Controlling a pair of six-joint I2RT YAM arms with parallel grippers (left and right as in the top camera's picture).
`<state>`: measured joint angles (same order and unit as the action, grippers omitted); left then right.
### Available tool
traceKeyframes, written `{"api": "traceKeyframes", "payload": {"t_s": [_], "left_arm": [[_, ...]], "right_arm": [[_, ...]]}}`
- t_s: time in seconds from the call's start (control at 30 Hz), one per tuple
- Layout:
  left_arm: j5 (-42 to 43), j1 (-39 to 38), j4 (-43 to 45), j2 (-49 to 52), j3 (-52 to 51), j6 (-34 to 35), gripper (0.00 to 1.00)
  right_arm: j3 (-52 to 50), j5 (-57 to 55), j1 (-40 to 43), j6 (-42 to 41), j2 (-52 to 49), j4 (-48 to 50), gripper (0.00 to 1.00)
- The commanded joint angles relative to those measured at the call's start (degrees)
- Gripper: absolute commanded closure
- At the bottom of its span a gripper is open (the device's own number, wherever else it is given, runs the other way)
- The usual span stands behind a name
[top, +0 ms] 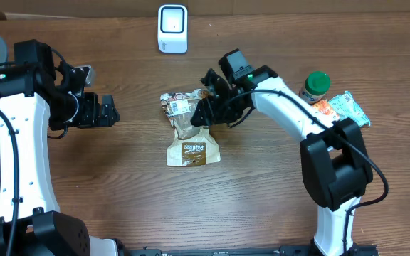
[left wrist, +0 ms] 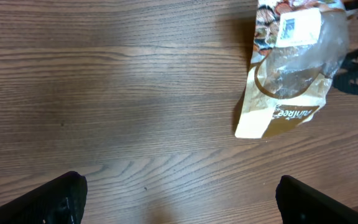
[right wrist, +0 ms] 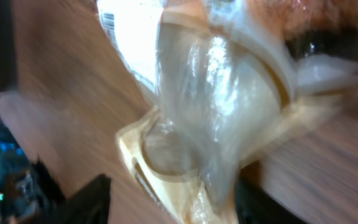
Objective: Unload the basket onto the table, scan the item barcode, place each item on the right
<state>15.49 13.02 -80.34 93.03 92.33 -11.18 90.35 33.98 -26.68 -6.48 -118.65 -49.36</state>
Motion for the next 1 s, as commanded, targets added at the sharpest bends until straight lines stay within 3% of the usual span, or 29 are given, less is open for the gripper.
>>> {"api": "traceKeyframes", "payload": {"t_s": [0.0, 0.1, 0.2, 0.37, 0.47, 0.73, 0.97], "left_arm": [[0.6, 0.1, 0.1, 0.2, 0.1, -1.5, 0.01], [0.6, 0.1, 0.1, 0.2, 0.1, -1.5, 0.01], [0.6, 0.1, 0.1, 0.2, 0.1, -1.5, 0.0], [0.6, 0.1, 0.1, 0.2, 0.1, -1.5, 0.01], [0.6, 0.1, 0.1, 0.2, 0.1, -1.5, 0.01], [0.6, 0.1, 0.1, 0.2, 0.1, -1.5, 0.0], [0.6, 0.1, 0.1, 0.2, 0.1, -1.5, 0.01]], "right_arm": [[4.4, -1.4, 2.8, 3.9, 1.1, -5.9, 0.36], [5.0, -1.1, 4.6, 3.9, 1.1, -10.0, 0.34], [4.4, -0.6, 5.9, 3.6, 0.9, -12.9, 0.26], [1.2, 4.8, 6.0, 3.1, -1.0, -11.5, 0.19], [-1.9, 5.9, 5.3, -2.1, -2.5, -7.4, 0.19], [-6.4, 7.3, 1.8, -15.8, -7.1, 3.6, 0.25], [-6.4, 7.0, -0.3, -26.1, -9.4, 8.2, 0.39]]}}
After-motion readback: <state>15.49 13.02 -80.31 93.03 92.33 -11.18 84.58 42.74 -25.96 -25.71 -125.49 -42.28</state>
